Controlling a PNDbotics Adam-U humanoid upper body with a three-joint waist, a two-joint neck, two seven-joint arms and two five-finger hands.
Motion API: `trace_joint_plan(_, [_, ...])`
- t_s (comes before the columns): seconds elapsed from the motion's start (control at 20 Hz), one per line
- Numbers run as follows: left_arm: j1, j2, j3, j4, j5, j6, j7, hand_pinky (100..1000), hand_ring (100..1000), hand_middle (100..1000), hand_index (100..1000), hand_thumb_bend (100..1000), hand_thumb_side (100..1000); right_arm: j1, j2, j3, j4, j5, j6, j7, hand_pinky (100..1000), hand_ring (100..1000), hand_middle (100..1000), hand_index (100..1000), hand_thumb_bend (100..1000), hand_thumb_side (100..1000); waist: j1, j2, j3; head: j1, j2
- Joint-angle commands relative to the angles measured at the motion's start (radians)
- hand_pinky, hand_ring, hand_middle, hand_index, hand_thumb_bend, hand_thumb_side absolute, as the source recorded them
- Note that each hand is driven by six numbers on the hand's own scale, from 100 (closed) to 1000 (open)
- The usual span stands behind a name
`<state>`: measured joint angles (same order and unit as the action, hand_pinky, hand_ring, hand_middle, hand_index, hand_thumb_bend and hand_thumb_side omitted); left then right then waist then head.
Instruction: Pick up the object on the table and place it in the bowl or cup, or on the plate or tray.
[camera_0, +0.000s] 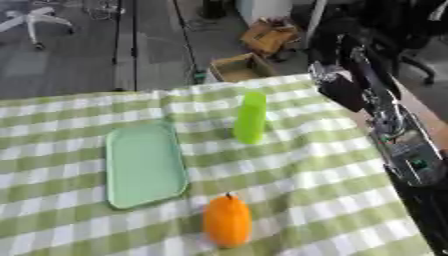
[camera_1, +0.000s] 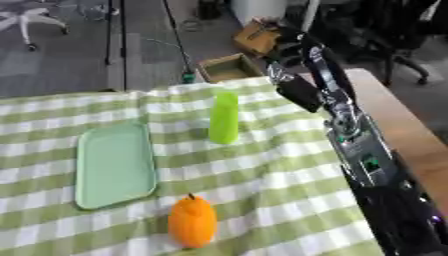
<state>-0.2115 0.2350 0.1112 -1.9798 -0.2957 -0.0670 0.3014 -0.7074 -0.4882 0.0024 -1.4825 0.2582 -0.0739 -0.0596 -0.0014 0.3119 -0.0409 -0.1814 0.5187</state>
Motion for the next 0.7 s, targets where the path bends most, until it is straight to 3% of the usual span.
trace_joint_plan(0.05, [-0.006,0.015,0.003,-0.02,-0.004,0.0,-0.002,812,724,779,864,360,995,-0.052,-0.022,0.007,0.06,0.035,-0.005,0.029,718,757,814,939,219,468,0.009,-0.135,0.002,-0.006,0.001])
trace_joint_plan(0.35, [-0.001,0.012,-0.002,-0.02,-0.001,0.0,-0.009,812,723,779,864,361,996,-0.165,-0.01,0.017,0.262,0.131,-0.055,0.109,736,779,838,945,258,480,0.01,-0.139,0.013,-0.018,0.002])
trace_joint_plan(0.7, [0.003,0.012,-0.009,-0.02,0.002,-0.001,-0.018,812,721,776,864,359,997,-0.31,0.056,0.014,0.518,0.255,-0.149,0.222,766,797,844,948,277,512,0.01,-0.145,0.03,-0.031,0.004])
